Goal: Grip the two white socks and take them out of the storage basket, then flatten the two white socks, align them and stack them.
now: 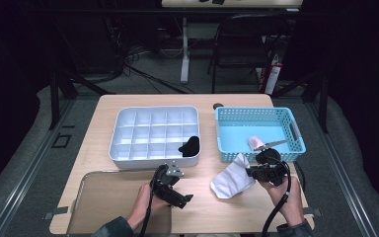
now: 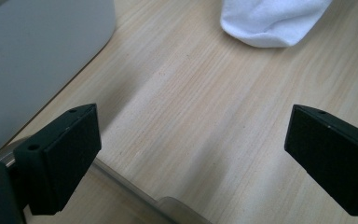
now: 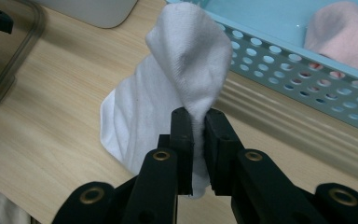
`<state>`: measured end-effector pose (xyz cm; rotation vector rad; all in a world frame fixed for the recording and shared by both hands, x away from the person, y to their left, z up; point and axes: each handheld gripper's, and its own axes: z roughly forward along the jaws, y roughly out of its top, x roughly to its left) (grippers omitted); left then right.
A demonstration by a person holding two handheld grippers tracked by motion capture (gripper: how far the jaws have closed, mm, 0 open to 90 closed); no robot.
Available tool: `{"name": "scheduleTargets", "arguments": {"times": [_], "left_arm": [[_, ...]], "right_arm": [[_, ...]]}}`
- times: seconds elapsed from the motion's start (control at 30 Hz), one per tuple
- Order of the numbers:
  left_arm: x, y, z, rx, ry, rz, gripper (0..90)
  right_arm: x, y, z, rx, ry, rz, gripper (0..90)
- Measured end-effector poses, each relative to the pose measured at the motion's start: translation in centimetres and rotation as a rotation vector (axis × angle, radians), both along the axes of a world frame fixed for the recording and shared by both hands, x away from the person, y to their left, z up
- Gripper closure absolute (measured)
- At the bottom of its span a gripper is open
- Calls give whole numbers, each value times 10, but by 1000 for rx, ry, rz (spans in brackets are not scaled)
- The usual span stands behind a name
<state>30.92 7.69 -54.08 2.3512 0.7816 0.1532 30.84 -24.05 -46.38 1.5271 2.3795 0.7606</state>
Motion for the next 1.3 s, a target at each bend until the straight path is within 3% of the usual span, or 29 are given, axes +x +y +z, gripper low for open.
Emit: {"name": "scheduleTargets", "arguments": {"times": [0.17,0.4,0.6,0.73,0.87,1.0,1.13,1.3], "left_arm": [[0,1,0,-6,3,2,32],[1,1,0,-12,7,-1,30],[-1,-1,0,0,4,-1,34],[0,-1,-1,-6,12,-4,47],[0,-3,-2,0,15,-9,60],[-1,-4,-2,4,17,-9,89],[-4,-11,-3,6,2,-13,117],[-10,-30,-5,11,-8,-45,144]], "right_arm": [[-3,2,5,-19,-17,-12,829],[-12,8,22,-111,-90,-38,829],[-11,28,14,-125,-64,28,825],[-7,44,0,-116,-18,87,819],[-3,55,-14,-74,28,137,815],[4,60,-30,-39,67,155,809],[14,58,-46,-32,104,128,791],[23,53,-61,53,127,87,765]]}}
